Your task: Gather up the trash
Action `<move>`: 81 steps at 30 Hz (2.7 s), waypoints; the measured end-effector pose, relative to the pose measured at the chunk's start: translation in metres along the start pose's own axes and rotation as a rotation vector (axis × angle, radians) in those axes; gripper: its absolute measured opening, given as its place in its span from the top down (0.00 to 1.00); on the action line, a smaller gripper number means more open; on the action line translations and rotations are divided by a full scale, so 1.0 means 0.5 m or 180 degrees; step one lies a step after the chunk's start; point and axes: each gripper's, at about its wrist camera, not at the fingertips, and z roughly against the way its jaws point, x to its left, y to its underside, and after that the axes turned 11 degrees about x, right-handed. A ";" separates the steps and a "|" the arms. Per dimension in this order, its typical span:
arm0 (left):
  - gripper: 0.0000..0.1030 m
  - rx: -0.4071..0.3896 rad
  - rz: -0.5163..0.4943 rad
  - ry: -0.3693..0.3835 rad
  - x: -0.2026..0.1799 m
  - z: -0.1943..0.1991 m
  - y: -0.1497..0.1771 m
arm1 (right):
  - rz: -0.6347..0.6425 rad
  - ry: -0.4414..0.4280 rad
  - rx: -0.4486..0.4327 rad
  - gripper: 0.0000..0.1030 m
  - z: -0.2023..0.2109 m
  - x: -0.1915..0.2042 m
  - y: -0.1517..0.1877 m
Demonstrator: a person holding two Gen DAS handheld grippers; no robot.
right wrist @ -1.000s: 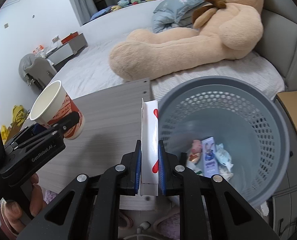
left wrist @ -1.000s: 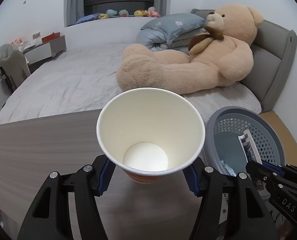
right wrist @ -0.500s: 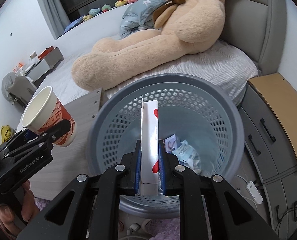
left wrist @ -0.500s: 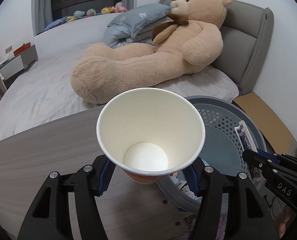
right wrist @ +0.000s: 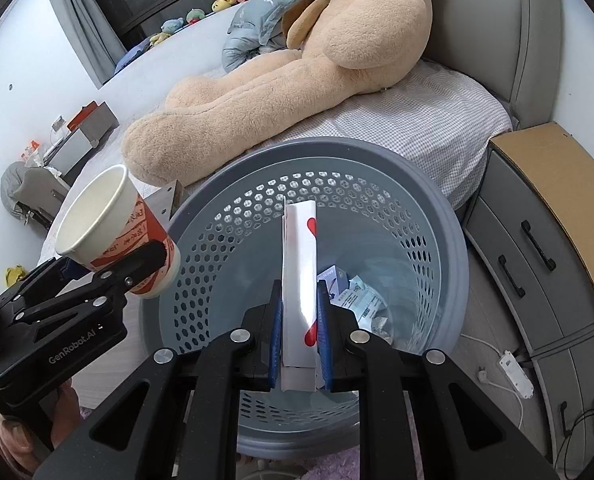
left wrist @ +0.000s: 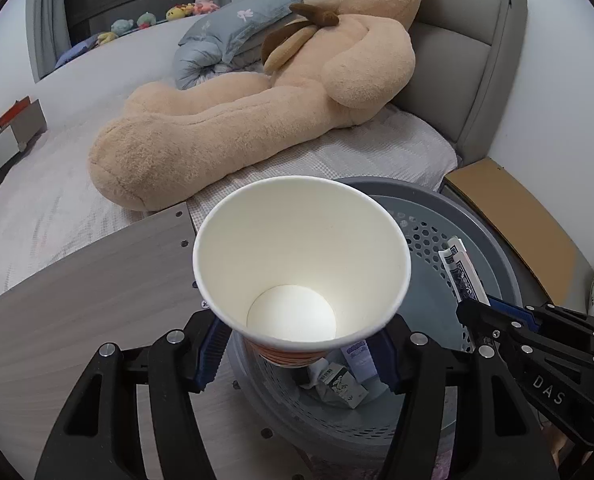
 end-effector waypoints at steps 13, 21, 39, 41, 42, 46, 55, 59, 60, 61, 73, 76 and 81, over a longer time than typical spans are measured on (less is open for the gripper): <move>0.26 0.0005 -0.0005 -0.0046 -0.014 -0.005 -0.015 | -0.0018 0.0040 -0.0102 0.61 0.002 -0.016 -0.011; 0.25 0.0016 0.0019 -0.0061 -0.013 0.000 -0.013 | -0.0045 0.0060 -0.0099 0.61 0.004 -0.021 -0.003; 0.19 -0.0049 0.0093 -0.0115 0.003 0.027 0.002 | -0.0059 0.0075 -0.0138 0.59 0.020 -0.016 0.012; 0.19 -0.0051 0.0110 -0.0108 0.005 0.030 0.003 | -0.0057 0.0079 -0.0146 0.58 0.022 -0.015 0.013; 0.19 -0.0053 0.0114 -0.0110 0.006 0.032 0.003 | -0.0057 0.0078 -0.0151 0.58 0.024 -0.014 0.014; 0.16 -0.0071 0.0120 -0.0128 0.006 0.039 0.005 | -0.0064 0.0074 -0.0172 0.54 0.029 -0.014 0.015; 0.09 -0.0151 0.0119 -0.0176 0.005 0.057 0.008 | -0.0074 0.0075 -0.0218 0.50 0.042 -0.015 0.018; 0.08 -0.0143 0.0113 -0.0167 0.003 0.060 0.010 | -0.0076 0.0083 -0.0235 0.49 0.047 -0.014 0.021; 0.08 -0.0143 0.0111 -0.0171 0.003 0.060 0.010 | -0.0074 0.0088 -0.0241 0.48 0.048 -0.014 0.022; 0.08 -0.0144 0.0108 -0.0172 0.002 0.061 0.010 | -0.0075 0.0087 -0.0246 0.48 0.050 -0.014 0.022; 0.06 -0.0140 0.0100 -0.0183 -0.002 0.064 0.012 | -0.0098 0.0078 -0.0266 0.45 0.056 -0.018 0.026; 0.06 -0.0147 0.0091 -0.0209 -0.004 0.064 0.011 | -0.0109 0.0067 -0.0277 0.43 0.057 -0.023 0.028; 0.06 -0.0120 0.0076 -0.0221 -0.008 0.062 0.014 | -0.0132 0.0064 -0.0282 0.43 0.057 -0.028 0.029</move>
